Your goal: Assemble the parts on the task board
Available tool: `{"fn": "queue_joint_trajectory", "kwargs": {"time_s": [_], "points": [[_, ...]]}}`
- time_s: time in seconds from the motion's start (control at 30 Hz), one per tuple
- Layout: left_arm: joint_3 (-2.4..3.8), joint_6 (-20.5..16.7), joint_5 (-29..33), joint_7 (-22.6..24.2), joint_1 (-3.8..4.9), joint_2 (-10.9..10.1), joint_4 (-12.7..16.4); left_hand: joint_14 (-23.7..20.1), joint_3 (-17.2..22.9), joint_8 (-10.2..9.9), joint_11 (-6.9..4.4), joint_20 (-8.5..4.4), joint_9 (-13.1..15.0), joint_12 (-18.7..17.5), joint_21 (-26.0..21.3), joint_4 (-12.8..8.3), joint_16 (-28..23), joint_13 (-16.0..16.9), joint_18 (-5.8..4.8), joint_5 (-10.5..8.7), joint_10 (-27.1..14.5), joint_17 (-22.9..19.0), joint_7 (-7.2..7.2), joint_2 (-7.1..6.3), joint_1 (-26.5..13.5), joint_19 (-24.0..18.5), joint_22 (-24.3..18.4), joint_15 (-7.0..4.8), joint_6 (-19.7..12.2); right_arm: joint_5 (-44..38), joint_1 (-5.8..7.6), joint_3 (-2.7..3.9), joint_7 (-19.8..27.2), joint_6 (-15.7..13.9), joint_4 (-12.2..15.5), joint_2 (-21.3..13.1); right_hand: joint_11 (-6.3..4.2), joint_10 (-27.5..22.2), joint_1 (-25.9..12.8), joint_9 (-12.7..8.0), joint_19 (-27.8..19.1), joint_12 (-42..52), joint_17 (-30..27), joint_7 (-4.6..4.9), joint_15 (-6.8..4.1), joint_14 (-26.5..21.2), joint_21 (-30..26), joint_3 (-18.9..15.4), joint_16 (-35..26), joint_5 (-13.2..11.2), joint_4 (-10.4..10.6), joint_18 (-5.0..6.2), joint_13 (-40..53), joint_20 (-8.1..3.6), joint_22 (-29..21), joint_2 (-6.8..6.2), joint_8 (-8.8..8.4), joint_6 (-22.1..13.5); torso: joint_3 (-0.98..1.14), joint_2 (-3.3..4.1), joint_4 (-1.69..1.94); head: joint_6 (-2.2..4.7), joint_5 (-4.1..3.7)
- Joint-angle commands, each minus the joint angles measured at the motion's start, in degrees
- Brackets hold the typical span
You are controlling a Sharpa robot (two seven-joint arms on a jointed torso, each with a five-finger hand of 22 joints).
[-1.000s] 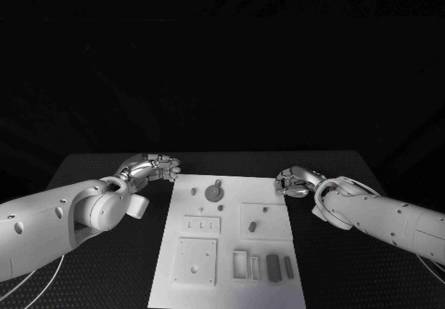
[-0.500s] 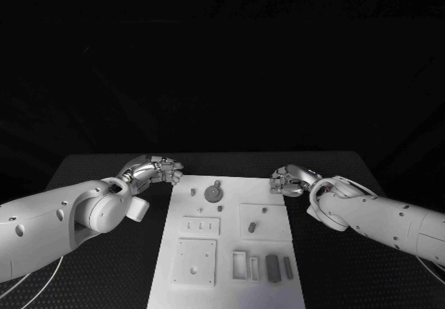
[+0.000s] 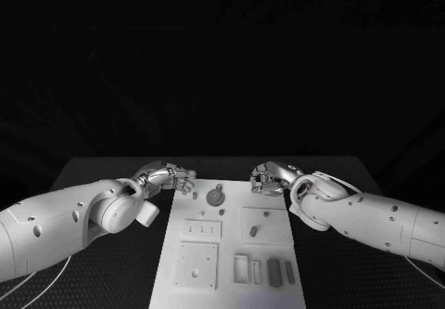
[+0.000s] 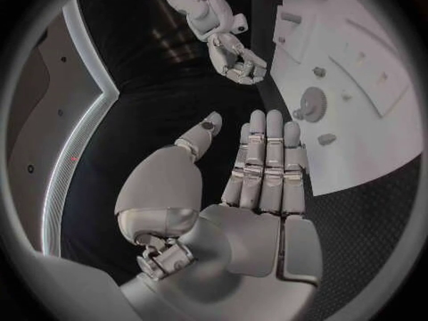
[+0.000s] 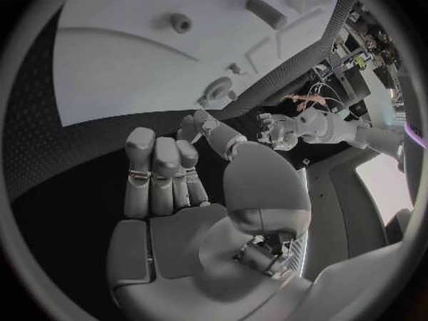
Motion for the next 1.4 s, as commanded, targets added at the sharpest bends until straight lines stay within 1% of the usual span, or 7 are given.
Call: {"fn": "queue_joint_trajectory", "kwargs": {"time_s": [0.03,0.13,0.27,0.43,0.6,1.13,1.4], "points": [[0.09,0.66,-6.93,-6.36,0.65,0.93,0.11,-0.10,-0.69,-0.58,0.22,-0.06,-0.14,-0.52,0.00,0.91,-0.34,-0.11,0.24,-0.25,-0.29,0.13,0.23,-0.88,-1.93,-0.41,0.48,0.33,-0.69,-7.09,0.66,0.07,-5.18,2.25,2.03,1.14,-2.69,-2.31,0.38,-0.15,0.36,-0.32,-0.09,-2.49,-0.36,-0.01,0.18,0.47,0.05,-0.25,0.07,3.11,-0.11,-0.17,0.51,-0.14,-0.41,11.09,-0.10,-0.54,0.00,0.11,0.51],[0.07,1.86,-9.62,-8.83,1.10,1.94,0.02,-0.09,-0.94,-0.91,0.24,-0.13,-0.27,-0.72,-0.04,3.14,-0.42,-0.13,0.42,-0.26,-0.36,0.31,0.35,-2.18,-4.63,-0.37,0.41,0.27,-0.96,-8.47,1.18,0.06,-6.26,2.39,3.68,2.29,-2.68,-2.21,0.38,-0.26,0.44,-0.40,-0.14,-2.49,-0.33,0.07,0.17,0.72,0.01,-0.25,0.08,3.11,-0.19,-0.10,0.48,-0.28,-0.60,11.23,-0.21,-0.87,-0.08,0.07,0.81],[0.04,1.67,-11.77,-10.85,1.22,3.33,-0.10,-0.22,-0.16,-1.16,0.26,-0.15,-0.36,-0.94,-0.09,6.04,-0.61,-0.15,0.61,-0.24,-0.44,0.46,0.37,-3.48,-6.85,-0.45,0.36,0.26,-1.07,-9.77,1.68,0.06,-7.02,2.85,5.41,3.42,-2.67,-2.14,0.38,-0.35,0.50,-0.45,-0.18,-2.49,-0.31,0.14,0.16,0.92,-0.02,-0.25,0.08,3.11,-0.24,-0.05,0.46,-0.36,-0.74,11.33,-0.33,-1.16,0.01,0.00,1.18],[-0.10,-0.13,-13.06,-12.76,1.22,5.01,-0.02,-0.27,-0.11,-1.20,0.29,-0.10,-0.38,-0.98,-0.13,6.98,-0.67,-0.15,0.59,-0.29,-0.45,0.49,0.40,-3.75,-7.76,-0.50,0.34,0.30,-1.09,-10.65,1.89,0.06,-7.42,3.21,6.21,5.27,-2.67,-2.13,0.38,-0.35,0.50,-0.46,-0.18,-2.49,-0.31,0.15,0.16,0.94,-0.02,-0.25,0.08,3.11,-0.25,-0.05,0.45,-0.37,-0.75,11.35,-0.47,-1.46,0.16,-0.19,1.51],[-0.10,-0.93,-13.61,-13.62,1.22,5.48,0.13,-0.58,1.01,-1.81,0.85,-0.01,-0.71,-1.69,-0.13,7.99,-0.92,-0.43,0.69,-0.21,-1.66,0.60,0.75,-4.28,-7.46,-0.85,0.48,0.40,-1.97,-11.18,1.89,0.05,-7.86,3.25,6.79,6.31,-2.67,-2.07,0.40,-0.45,0.56,-0.50,-0.21,-2.49,-0.30,0.23,0.16,1.18,-0.03,-0.25,0.08,3.11,-0.29,0.00,0.43,-0.50,-0.90,11.42,-0.41,-1.27,0.12,-0.11,1.84],[-0.11,0.32,-13.79,-13.84,1.22,6.20,0.22,-0.30,1.01,-1.43,0.58,0.02,-0.67,-1.44,0.29,7.65,-0.80,-0.21,0.76,-0.23,-1.10,1.16,0.42,-2.57,-6.24,-1.02,0.87,0.34,-1.12,-11.44,1.89,0.00,-7.97,3.69,7.45,7.89,-2.66,-1.92,0.31,-0.64,0.74,-0.61,-0.31,-2.49,-0.28,0.39,0.14,1.80,-0.10,-0.25,0.09,3.11,-0.39,0.11,0.37,-0.77,-1.26,11.67,-0.34,-1.24,0.00,-0.34,1.89],[-0.11,1.09,-13.79,-13.88,1.21,6.44,0.39,-0.11,0.51,-1.13,0.30,-0.05,-0.64,-1.22,0.47,6.71,-0.71,0.00,0.76,-0.23,-0.51,1.53,0.10,-0.96,-5.53,-0.98,0.87,0.23,-0.40,-11.50,1.89,-0.01,-7.94,3.90,7.33,8.24,-2.65,-1.90,0.29,-0.69,0.79,-0.63,-0.33,-2.48,-0.28,0.43,0.13,1.95,-0.12,-0.25,0.09,3.11,-0.40,0.13,0.35,-0.83,-1.35,11.71,-0.37,-1.28,-0.01,-0.41,1.78]]}}
